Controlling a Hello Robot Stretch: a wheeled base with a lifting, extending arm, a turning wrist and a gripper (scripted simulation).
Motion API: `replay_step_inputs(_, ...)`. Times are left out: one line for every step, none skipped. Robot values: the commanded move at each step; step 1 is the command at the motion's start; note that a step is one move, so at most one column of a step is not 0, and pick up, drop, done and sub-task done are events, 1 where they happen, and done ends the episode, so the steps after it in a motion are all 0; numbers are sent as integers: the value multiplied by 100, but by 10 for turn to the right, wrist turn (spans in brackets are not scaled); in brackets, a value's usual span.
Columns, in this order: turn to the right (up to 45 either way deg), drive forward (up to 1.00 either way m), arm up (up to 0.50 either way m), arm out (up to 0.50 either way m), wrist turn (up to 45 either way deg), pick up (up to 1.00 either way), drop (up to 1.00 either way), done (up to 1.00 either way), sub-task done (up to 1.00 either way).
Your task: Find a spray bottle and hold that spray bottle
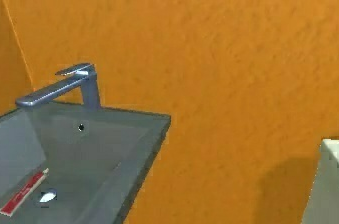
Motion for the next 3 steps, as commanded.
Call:
replay_step_inputs(-450, 0, 0, 0, 0, 0, 0, 0, 0)
replay_step_inputs(-180, 0, 0, 0, 0, 0, 0, 0, 0)
replay_step_inputs(0, 0, 10, 0, 0, 0, 0, 0, 0)
